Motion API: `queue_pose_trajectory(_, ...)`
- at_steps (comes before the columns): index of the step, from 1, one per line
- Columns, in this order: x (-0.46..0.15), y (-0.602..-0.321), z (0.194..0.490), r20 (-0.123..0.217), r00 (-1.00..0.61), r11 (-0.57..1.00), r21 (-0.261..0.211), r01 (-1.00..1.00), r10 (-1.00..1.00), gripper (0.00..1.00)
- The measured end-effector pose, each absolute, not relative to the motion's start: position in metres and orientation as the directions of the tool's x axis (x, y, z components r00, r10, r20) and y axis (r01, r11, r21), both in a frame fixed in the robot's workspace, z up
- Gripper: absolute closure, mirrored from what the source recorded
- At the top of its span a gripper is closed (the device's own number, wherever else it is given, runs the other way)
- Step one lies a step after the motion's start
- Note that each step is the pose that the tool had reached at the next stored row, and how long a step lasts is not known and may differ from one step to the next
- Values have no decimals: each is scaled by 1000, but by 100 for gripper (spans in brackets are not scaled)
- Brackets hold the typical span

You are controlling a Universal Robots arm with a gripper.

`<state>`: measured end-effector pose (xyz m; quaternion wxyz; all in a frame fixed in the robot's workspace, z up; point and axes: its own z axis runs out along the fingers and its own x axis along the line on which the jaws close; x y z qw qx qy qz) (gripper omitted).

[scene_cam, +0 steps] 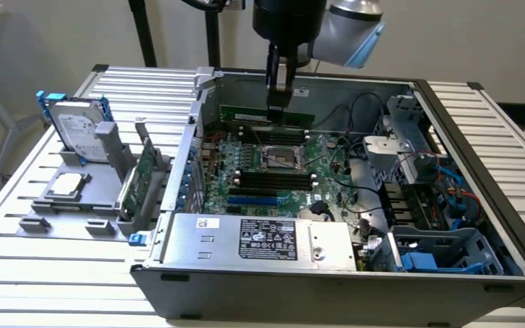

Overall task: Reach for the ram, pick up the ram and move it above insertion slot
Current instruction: 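Pick up the ram and move it above insertion slot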

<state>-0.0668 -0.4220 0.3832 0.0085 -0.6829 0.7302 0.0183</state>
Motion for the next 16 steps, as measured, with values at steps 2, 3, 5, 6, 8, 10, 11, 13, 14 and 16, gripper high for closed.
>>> queue_pose_trajectory(2,-66,-415,382,-38,-67,66,6,-998,-997,86)
queue_pose_trajectory(3,-66,-412,382,-38,-66,66,2,-998,-997,86)
queue_pose_trajectory(5,-66,-405,381,-38,-66,66,-8,-998,-997,86)
queue_pose_trajectory(6,-66,-402,380,-38,-65,65,-13,-998,-997,86)
queue_pose_trajectory(8,-66,-397,379,-39,-63,64,-23,-998,-997,86)
queue_pose_trajectory(10,-66,-394,378,-39,-60,61,-28,-998,-997,86)
queue_pose_trajectory(11,-65,-393,378,-39,-58,59,-29,-998,-998,86)
queue_pose_trajectory(13,-64,-392,378,-39,-55,56,-29,-998,-998,86)
queue_pose_trajectory(14,-64,-391,378,-39,-55,56,-29,-998,-998,86)
queue_pose_trajectory(16,-63,-391,378,-39,-53,54,-29,-998,-998,86)
